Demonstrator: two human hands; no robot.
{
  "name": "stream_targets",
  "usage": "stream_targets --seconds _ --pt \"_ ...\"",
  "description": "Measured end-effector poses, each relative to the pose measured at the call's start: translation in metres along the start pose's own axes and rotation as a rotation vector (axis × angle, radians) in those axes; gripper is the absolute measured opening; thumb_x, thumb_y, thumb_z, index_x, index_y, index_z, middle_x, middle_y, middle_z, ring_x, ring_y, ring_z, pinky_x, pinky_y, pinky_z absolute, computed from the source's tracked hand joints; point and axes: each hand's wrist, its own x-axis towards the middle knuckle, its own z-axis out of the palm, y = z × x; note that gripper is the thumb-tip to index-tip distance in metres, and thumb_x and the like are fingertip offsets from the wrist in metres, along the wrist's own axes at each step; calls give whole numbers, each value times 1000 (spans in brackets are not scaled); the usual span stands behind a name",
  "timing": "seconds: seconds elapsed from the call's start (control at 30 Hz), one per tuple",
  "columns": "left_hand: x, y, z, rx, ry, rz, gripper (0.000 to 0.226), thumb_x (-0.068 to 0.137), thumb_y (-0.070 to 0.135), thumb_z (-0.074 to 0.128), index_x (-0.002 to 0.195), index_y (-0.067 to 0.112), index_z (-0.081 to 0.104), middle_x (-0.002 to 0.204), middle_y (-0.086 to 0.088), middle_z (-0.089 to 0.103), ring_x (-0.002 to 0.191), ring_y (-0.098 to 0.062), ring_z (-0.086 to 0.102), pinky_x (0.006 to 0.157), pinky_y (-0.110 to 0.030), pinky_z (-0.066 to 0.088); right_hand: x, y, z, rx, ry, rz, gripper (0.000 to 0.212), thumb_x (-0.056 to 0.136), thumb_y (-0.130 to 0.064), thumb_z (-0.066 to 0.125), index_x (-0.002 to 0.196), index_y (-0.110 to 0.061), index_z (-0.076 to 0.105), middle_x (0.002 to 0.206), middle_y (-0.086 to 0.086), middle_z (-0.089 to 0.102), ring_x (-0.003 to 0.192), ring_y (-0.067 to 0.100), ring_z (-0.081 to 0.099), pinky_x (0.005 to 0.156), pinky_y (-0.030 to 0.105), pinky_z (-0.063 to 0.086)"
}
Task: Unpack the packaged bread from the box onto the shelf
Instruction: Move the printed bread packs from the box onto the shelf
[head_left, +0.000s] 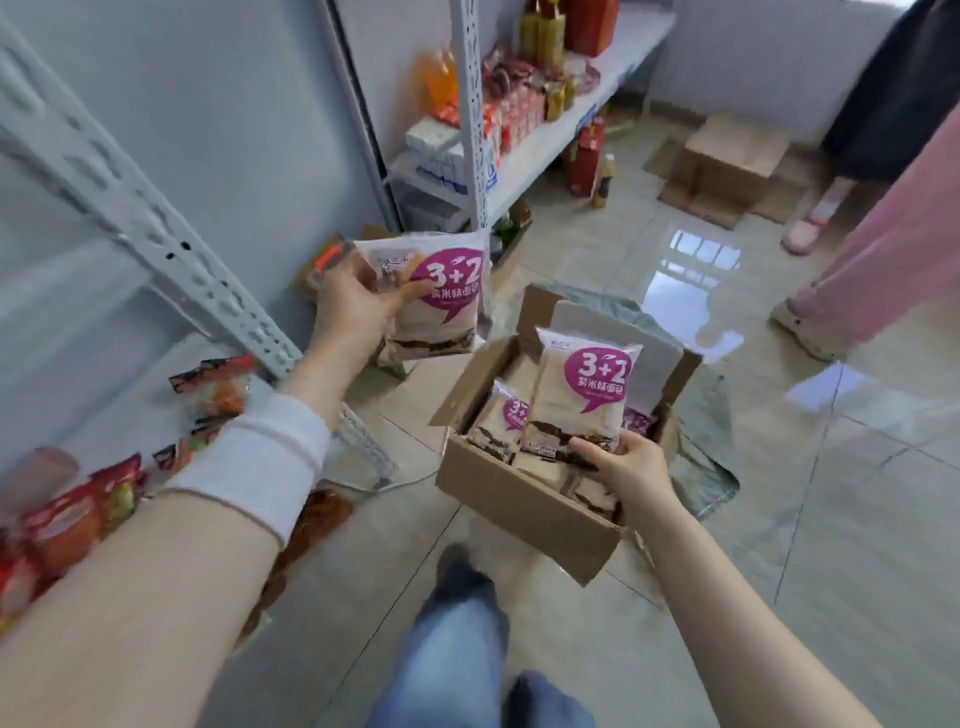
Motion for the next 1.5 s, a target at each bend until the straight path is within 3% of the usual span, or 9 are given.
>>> stream_targets --seconds 0.23,0.33,0.57,0.73,0.87,1.03,1.2,1.37,1.5 --pt "-84 77 -171 26 249 112 31 68 25 79 93 20 61 88 6 65 82 -11 60 73 -23 50 -91 -78 71 -66 -285 -240 18 71 -10 77 87 -13 69 76 1 75 66 13 72 56 20 57" --pt "-110 88 -243 41 333 158 24 69 26 78 85 28 60 83 13 63 76 -4 58 68 -17 49 -121 -106 122 -61 -421 -309 19 71 -10 76 88 -16 68 75 1 76 69 19 73 55 23 58" --pt "-149 66 -397 84 552 144 26 72 26 76 93 22 62 86 10 63 82 -7 59 74 -24 49 -176 -150 272 -101 -619 -430 24 69 -12 78 91 -11 69 88 12 74 84 31 71 79 48 57" --pt "-141 43 -460 86 630 106 24 72 29 75 88 20 60 79 14 61 74 1 57 60 -15 42 -188 -184 352 -110 -686 -464 24 64 -20 80 85 -14 69 88 10 74 85 30 71 82 48 56" --pt "-108 33 -499 99 702 104 26 70 31 77 67 25 52 67 11 54 64 -4 53 58 -16 42 -171 -221 411 -134 -752 -492 22 64 -18 77 82 -15 67 84 5 74 77 21 73 73 35 60" --pt "-24 12 -538 102 692 99 26 72 29 76 93 20 64 89 5 68 82 -11 63 75 -28 51 -108 -271 500 -101 -796 -493 16 74 0 70 87 -7 65 86 9 72 78 22 71 73 34 60" --pt "90 -22 -576 27 757 86 25 70 26 79 89 23 64 88 7 69 84 -11 67 77 -31 55 -23 -329 613 -131 -829 -552 15 75 3 69 87 -6 66 69 -3 75 68 14 72 63 21 58" --pt "190 -58 -613 -25 832 69 22 65 27 81 74 29 61 77 13 67 77 -9 65 77 -36 54 42 -369 712 -270 -810 -683 15 70 -16 78 77 -28 71 75 -10 74 80 12 70 81 29 52" --pt "245 -77 -635 -58 812 80 23 66 20 81 77 29 63 80 13 68 78 -8 65 80 -36 55 69 -386 766 -316 -848 -722 20 71 -14 78 83 -26 68 84 -7 74 87 16 69 85 32 52"
